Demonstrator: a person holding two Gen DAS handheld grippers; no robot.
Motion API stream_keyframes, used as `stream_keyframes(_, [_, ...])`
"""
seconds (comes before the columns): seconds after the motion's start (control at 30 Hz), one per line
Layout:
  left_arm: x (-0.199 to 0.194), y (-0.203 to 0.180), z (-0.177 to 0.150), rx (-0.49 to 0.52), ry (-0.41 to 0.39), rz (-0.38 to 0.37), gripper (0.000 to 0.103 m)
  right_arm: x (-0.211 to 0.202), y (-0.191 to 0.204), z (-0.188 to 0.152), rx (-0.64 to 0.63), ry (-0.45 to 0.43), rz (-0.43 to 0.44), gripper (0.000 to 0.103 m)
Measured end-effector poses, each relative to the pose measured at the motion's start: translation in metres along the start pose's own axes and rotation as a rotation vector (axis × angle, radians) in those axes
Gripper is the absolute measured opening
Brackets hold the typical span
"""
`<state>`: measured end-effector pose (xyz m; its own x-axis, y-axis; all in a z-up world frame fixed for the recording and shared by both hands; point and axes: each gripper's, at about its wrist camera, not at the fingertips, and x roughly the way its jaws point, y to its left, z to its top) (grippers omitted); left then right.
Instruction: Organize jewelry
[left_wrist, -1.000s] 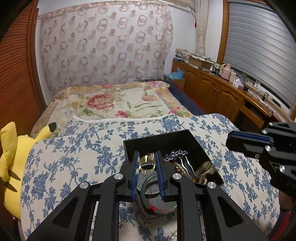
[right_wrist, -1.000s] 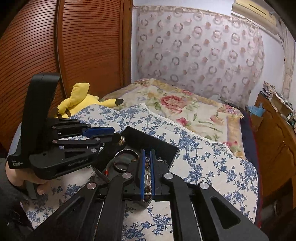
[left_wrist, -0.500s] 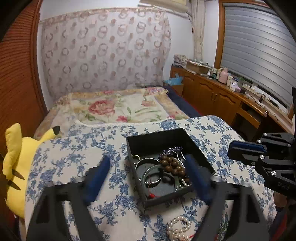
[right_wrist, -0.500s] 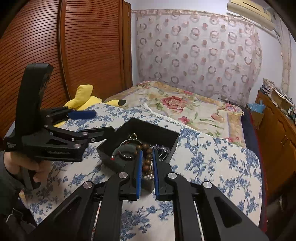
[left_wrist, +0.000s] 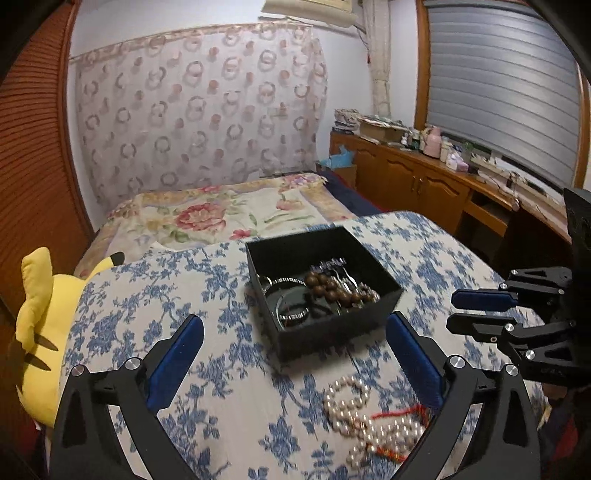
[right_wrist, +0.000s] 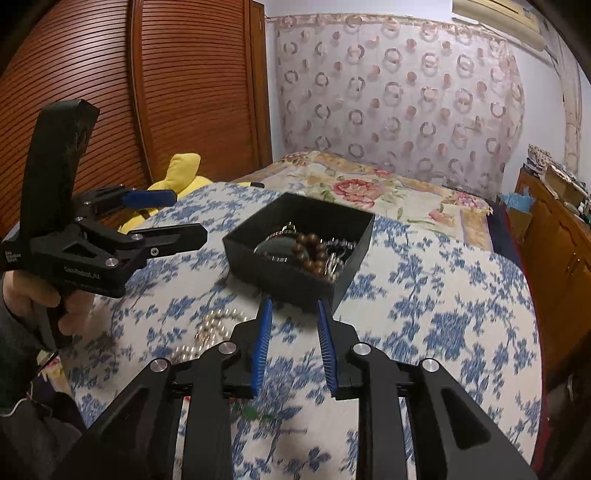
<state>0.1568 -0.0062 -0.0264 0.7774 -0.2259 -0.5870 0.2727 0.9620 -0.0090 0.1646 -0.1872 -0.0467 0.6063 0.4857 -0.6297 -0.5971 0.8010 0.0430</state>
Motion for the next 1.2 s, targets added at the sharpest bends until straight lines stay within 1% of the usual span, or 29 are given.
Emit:
stream_keyframes(0.1, [-0.004, -0.004, -0.008, 0.025, 0.009, 0.004, 0.095, -0.001, 0.002, -0.012, 0.000, 0.013, 0.001, 0.027])
stream_keyframes(0.2, [-0.005, -0.005, -0.018, 0.029, 0.030, -0.006, 0.095, -0.001, 0.003, -0.024, 0.003, 0.034, 0.005, 0.027])
stream_keyframes(0.57, [-0.004, -0.004, -0.057, -0.004, 0.108, -0.031, 0.095, 0.008, 0.009, -0.056, -0.003, 0.115, 0.022, 0.027])
stream_keyframes(0.8, [-0.003, -0.001, -0.074, -0.024, 0.145, -0.034, 0.095, 0.013, 0.027, -0.061, -0.064, 0.148, 0.047, 0.027])
stream_keyframes(1.03, [-0.006, 0.003, -0.079, -0.038, 0.150, -0.036, 0.095, 0.020, 0.038, -0.056, -0.117, 0.161, 0.083, 0.027])
stream_keyframes(1.2, [-0.007, 0.005, -0.080, -0.046, 0.149, -0.039, 0.095, 0.030, 0.038, -0.054, -0.149, 0.202, 0.083, 0.027])
